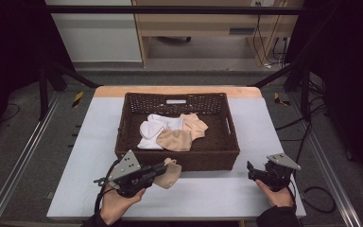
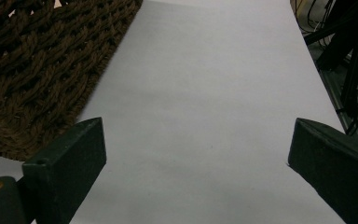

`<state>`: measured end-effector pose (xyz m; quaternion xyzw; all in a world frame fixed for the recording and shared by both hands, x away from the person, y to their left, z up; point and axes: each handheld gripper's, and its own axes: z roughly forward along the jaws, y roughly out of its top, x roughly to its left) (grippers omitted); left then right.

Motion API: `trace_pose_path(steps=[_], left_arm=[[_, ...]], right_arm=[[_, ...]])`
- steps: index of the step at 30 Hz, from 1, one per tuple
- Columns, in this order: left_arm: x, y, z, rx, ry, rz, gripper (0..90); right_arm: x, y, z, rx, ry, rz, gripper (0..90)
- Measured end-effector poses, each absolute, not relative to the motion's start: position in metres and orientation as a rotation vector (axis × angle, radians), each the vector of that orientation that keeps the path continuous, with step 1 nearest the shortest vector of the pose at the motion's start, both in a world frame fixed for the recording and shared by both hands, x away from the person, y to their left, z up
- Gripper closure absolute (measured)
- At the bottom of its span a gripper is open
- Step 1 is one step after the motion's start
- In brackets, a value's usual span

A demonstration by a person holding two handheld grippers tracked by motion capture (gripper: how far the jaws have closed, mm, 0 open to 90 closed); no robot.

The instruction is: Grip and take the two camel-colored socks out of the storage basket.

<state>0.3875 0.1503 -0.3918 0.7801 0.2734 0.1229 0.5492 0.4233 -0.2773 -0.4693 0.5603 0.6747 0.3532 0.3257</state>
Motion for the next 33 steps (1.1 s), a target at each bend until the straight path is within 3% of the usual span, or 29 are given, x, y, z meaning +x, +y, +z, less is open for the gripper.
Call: trace_pose_path(steps=[15,19,25,33], left_arm=[[0.399,0.128,-0.449,2.056,0.703,0.204,85.6],[0.400,0.125,-0.456,2.085,0.703,0.214,81.2],[0.400,0.129,-0.448,2.050,0.696,0.214,68.6],[0.396,0.144,-0.409,1.922,0.685,0.281,62.9]], right_arm=[[0.424,-0.277,-0.470,1.468,1.777,0.915,4.5],[0.424,-0.277,-0.470,1.471,1.777,0.913,4.5],[0.424,-0.277,-0.470,1.469,1.778,0.912,4.4],[0.424,-0.277,-0.470,1.469,1.779,0.913,4.5]])
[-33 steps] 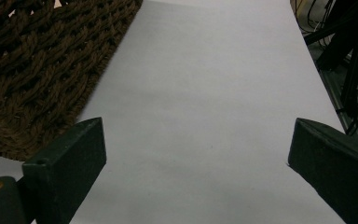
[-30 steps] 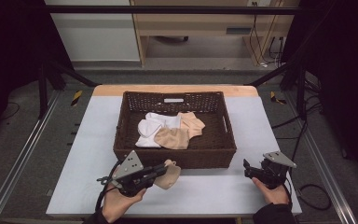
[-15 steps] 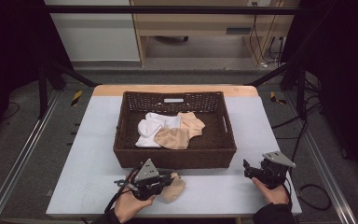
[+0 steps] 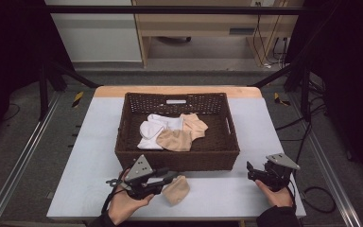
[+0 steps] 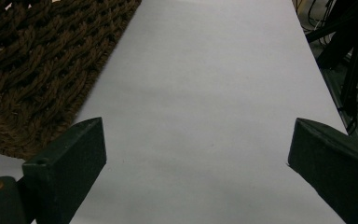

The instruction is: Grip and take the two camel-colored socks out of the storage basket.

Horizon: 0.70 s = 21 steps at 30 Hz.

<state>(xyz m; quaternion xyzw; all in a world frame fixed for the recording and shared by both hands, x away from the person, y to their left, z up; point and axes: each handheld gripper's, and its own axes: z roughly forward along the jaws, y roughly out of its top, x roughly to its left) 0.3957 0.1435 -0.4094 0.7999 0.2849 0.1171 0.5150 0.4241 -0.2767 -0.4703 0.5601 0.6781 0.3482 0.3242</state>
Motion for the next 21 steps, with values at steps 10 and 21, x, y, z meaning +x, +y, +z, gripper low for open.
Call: trace_pose_path(steps=[10,21], left_arm=[[0.406,0.153,-0.386,1.843,0.715,0.352,57.5],[0.434,0.157,-0.353,1.762,0.750,0.421,52.8]], right_arm=[[0.425,-0.276,-0.471,1.466,1.776,0.920,3.9],[0.425,-0.276,-0.470,1.464,1.774,0.918,3.8]])
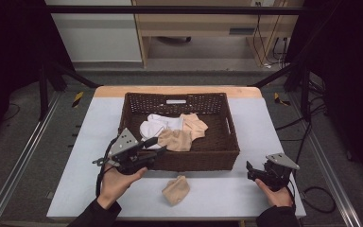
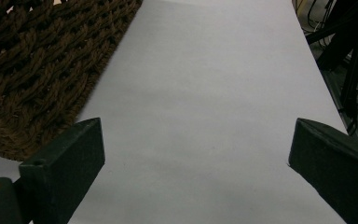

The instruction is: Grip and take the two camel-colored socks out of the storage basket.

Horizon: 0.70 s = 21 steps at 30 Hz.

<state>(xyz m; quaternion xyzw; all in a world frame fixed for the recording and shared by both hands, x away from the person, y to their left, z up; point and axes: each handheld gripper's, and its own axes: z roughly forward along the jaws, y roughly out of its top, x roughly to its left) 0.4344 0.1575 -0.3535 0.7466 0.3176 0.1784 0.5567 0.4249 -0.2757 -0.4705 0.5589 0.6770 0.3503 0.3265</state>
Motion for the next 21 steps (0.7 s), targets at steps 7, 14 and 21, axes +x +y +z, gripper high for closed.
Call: trace_pose_path(steps=[7,14,21], left_arm=[[0.458,0.155,-0.336,1.738,0.791,0.464,49.9],[0.482,0.143,-0.333,1.758,0.814,0.501,48.7],[0.506,0.133,-0.332,1.773,0.840,0.550,48.7]], right_arm=[[0.425,-0.276,-0.471,1.464,1.773,0.916,3.8],[0.426,-0.276,-0.470,1.466,1.773,0.918,3.8],[0.426,-0.276,-0.471,1.462,1.772,0.916,3.8]])
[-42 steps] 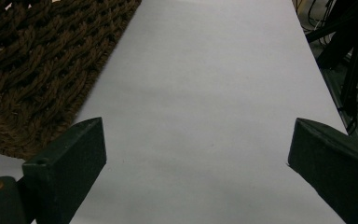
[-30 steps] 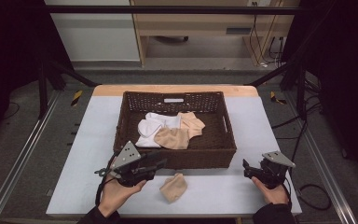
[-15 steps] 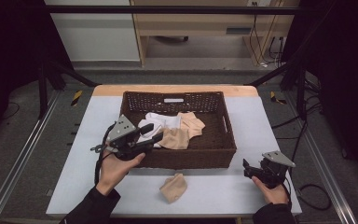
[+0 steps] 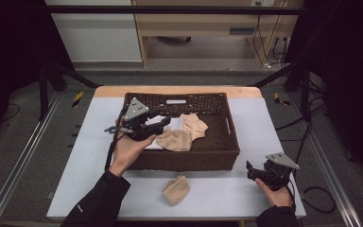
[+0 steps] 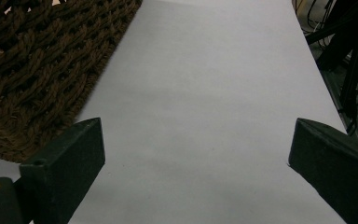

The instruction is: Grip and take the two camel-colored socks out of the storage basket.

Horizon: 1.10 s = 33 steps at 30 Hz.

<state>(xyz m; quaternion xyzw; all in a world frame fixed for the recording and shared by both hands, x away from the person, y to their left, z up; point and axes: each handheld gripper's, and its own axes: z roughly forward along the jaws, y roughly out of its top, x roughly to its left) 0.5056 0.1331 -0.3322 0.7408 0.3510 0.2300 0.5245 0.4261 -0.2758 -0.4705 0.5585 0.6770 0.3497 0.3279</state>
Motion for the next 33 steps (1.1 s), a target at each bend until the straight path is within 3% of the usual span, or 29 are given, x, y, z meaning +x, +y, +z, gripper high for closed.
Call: trace_pose_path(steps=[14,33], left_arm=[[0.546,0.129,-0.355,1.833,0.882,0.595,45.2],[0.565,0.135,-0.398,1.960,0.930,0.548,46.3]], right_arm=[[0.426,-0.275,-0.471,1.466,1.774,0.914,4.0],[0.427,-0.275,-0.471,1.468,1.777,0.904,4.2]])
